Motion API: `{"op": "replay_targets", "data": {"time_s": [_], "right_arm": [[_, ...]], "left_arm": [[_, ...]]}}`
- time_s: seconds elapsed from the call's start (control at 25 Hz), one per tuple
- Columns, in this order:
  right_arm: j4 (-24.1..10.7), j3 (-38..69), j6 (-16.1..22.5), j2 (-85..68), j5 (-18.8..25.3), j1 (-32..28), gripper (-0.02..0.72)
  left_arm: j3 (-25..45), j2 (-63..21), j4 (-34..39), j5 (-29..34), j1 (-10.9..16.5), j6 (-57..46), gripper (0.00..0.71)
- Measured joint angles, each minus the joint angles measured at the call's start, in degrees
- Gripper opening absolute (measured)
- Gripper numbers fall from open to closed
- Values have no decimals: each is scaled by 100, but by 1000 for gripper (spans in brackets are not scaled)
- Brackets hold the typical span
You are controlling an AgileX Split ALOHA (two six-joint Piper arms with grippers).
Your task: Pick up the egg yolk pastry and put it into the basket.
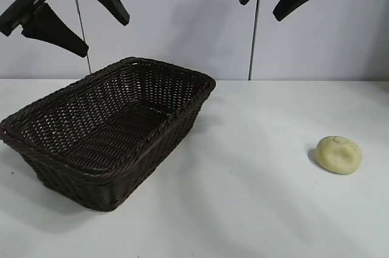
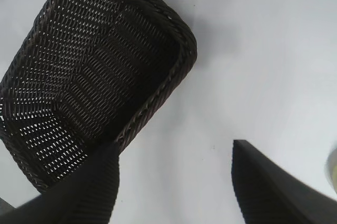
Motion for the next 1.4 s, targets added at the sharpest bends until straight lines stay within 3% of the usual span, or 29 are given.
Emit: {"op": "replay_targets", "data": {"time_s": [0.28,0.56,1.0,1.4], "right_arm": [[0,0,0,0,3,0,454],[0,0,0,0,7,0,454],[0,0,0,0,10,0,454],[0,0,0,0,10,0,454]], "left_arm": [[0,-98,-159,178,0,-515,516],[171,-689,632,201,0,-1621,516],[2052,-1892,1074,-306,0,-2696,515],[3115,-1993,1236,-916,0,-3747,514]]}}
